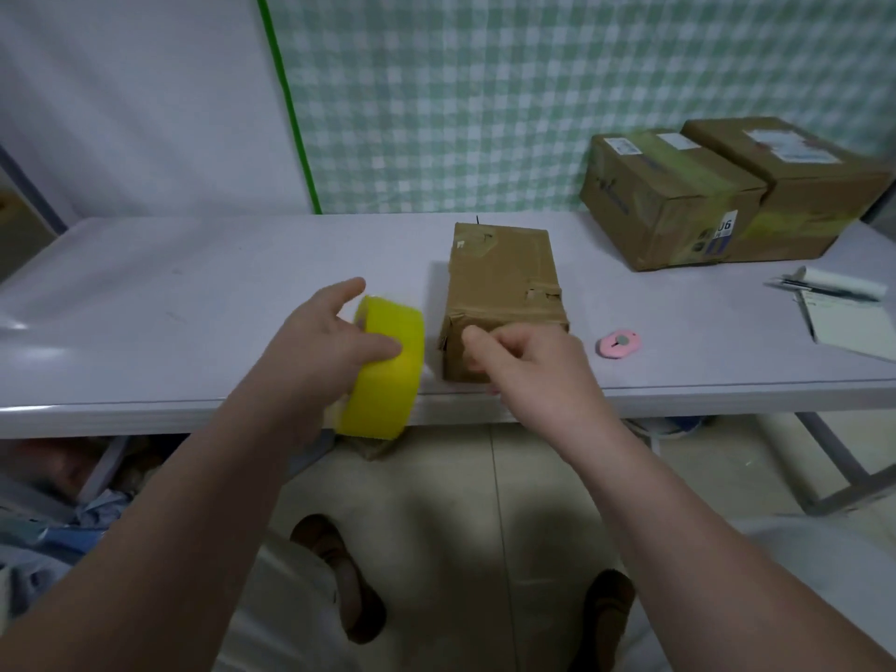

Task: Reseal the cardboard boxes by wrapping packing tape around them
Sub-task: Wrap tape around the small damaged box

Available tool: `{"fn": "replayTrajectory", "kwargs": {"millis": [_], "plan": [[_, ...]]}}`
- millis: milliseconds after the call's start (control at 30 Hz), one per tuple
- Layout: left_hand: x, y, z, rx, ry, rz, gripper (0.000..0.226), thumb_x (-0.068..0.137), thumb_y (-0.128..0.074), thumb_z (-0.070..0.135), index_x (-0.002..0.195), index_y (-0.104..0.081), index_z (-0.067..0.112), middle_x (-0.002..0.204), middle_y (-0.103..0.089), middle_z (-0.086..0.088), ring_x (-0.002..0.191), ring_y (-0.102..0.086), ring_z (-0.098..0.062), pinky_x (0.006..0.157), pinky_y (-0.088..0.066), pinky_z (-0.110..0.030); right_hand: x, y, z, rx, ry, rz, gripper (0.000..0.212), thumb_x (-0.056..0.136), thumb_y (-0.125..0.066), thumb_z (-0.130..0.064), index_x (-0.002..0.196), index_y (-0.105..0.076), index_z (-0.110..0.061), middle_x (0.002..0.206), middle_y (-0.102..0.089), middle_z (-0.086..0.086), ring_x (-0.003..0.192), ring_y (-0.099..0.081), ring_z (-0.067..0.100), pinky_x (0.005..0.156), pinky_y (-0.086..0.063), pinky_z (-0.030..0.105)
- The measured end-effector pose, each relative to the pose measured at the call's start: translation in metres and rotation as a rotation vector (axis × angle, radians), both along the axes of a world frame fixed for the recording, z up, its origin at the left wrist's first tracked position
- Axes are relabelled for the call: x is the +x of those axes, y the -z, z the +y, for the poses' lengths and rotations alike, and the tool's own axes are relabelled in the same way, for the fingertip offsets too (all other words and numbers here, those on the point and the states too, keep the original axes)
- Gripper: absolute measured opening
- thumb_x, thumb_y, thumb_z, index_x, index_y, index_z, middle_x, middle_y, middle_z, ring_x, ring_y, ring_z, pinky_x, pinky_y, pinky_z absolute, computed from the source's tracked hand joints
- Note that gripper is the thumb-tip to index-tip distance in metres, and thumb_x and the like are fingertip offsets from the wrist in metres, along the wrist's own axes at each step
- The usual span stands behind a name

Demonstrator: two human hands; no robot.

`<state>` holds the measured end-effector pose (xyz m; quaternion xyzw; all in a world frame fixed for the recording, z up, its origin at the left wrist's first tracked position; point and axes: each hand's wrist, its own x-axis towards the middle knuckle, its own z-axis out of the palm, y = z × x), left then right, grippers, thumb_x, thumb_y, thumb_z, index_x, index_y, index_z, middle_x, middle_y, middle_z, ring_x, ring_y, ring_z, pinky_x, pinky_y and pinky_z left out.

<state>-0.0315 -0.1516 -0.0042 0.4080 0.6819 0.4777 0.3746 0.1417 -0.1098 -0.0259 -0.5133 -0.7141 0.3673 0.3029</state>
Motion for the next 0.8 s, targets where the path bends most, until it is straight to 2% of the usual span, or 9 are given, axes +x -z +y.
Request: {"fn": "replayTrajectory", "kwargs": {"millis": [67, 167, 267, 367, 433, 533, 600, 700, 800], "plan": [[0.012, -0.005, -0.018, -0.007, 0.063, -0.264, 0.069, 0.079, -0.069, 0.004, 0.14, -0.042, 0.021, 0.082, -0.065, -0.009, 0.073, -0.068, -0.017, 0.062, -0.058, -0.025, -0.005, 0.002, -0.013, -0.355, -0.089, 0.172, 0.052, 0.087, -0.053, -0.057, 0.087, -0.074, -0.01, 0.083, -0.074, 0.004, 0.075, -0.067, 0.018, 0.081, -0.056, 0.038], [0.025, 0.004, -0.035, -0.06, 0.144, -0.336, 0.079, 0.064, -0.072, 0.019, 0.138, -0.043, 0.021, 0.093, -0.065, -0.015, 0.091, -0.068, -0.029, 0.083, -0.056, -0.042, 0.002, 0.007, -0.03, -0.602, -0.181, 0.487, 0.035, 0.091, -0.052, -0.045, 0.102, -0.071, -0.018, 0.092, -0.074, -0.001, 0.086, -0.069, 0.012, 0.079, -0.053, 0.026], [0.034, 0.01, -0.042, -0.095, 0.258, -0.275, 0.067, 0.069, -0.073, 0.02, 0.131, -0.049, 0.02, 0.077, -0.065, -0.008, 0.078, -0.069, -0.024, 0.074, -0.058, -0.037, 0.015, 0.015, -0.04, -0.595, -0.168, 0.514, 0.049, 0.078, -0.069, -0.042, 0.112, -0.066, -0.007, 0.098, -0.071, 0.008, 0.091, -0.067, 0.019, 0.081, -0.052, 0.032], [0.04, 0.01, -0.034, -0.068, 0.304, 0.078, 0.029, 0.085, -0.065, 0.032, 0.113, -0.062, 0.029, 0.059, -0.056, 0.005, 0.057, -0.054, -0.014, 0.057, -0.046, -0.03, 0.027, 0.014, -0.048, -0.577, -0.091, 0.52, 0.053, 0.078, -0.069, -0.039, 0.11, -0.061, 0.001, 0.093, -0.065, 0.01, 0.089, -0.062, 0.023, 0.078, -0.047, 0.036], [0.043, 0.011, -0.024, 0.009, 0.242, 0.186, 0.017, 0.085, -0.063, 0.04, 0.094, -0.07, 0.027, 0.058, -0.053, 0.013, 0.056, -0.045, -0.006, 0.054, -0.036, -0.026, 0.035, 0.01, -0.052, -0.558, -0.072, 0.509, 0.051, 0.082, -0.067, -0.038, 0.109, -0.058, 0.004, 0.086, -0.063, 0.007, 0.082, -0.061, 0.02, 0.071, -0.046, 0.03], [0.05, 0.008, -0.014, 0.12, 0.247, 0.208, 0.01, 0.082, -0.07, 0.028, 0.077, -0.072, 0.02, 0.066, -0.057, 0.006, 0.053, -0.045, 0.001, 0.051, -0.037, -0.014, 0.045, 0.006, -0.057, -0.544, -0.072, 0.516, 0.039, 0.092, -0.057, -0.029, 0.111, -0.058, 0.005, 0.071, -0.067, 0.0, 0.064, -0.064, 0.009, 0.055, -0.047, 0.018], [0.057, 0.007, -0.01, 0.163, 0.293, 0.214, 0.01, 0.083, -0.069, 0.015, 0.073, -0.07, 0.016, 0.063, -0.059, 0.006, 0.049, -0.047, 0.004, 0.049, -0.035, -0.007, 0.048, 0.004, -0.059, -0.521, -0.058, 0.492, 0.045, 0.09, -0.061, -0.033, 0.11, -0.056, 0.008, 0.077, -0.067, 0.007, 0.07, -0.064, 0.013, 0.062, -0.047, 0.022], [0.065, 0.008, -0.002, 0.2, 0.287, 0.311, 0.017, 0.084, -0.067, 0.012, 0.069, -0.066, 0.02, 0.06, -0.059, 0.011, 0.054, -0.051, 0.002, 0.055, -0.04, -0.012, 0.054, 0.004, -0.059, -0.485, -0.068, 0.451, 0.049, 0.082, -0.069, -0.037, 0.114, -0.059, -0.002, 0.095, -0.071, 0.013, 0.085, -0.066, 0.018, 0.075, -0.047, 0.031], [0.069, 0.006, 0.009, 0.24, 0.242, 0.442, 0.023, 0.084, -0.067, 0.014, 0.065, -0.062, 0.026, 0.064, -0.059, 0.01, 0.062, -0.054, -0.007, 0.062, -0.043, -0.023, 0.06, 0.003, -0.058, -0.477, -0.093, 0.469, 0.032, 0.088, -0.064, -0.024, 0.116, -0.059, -0.011, 0.082, -0.073, -0.002, 0.076, -0.068, 0.007, 0.066, -0.051, 0.02]]}}
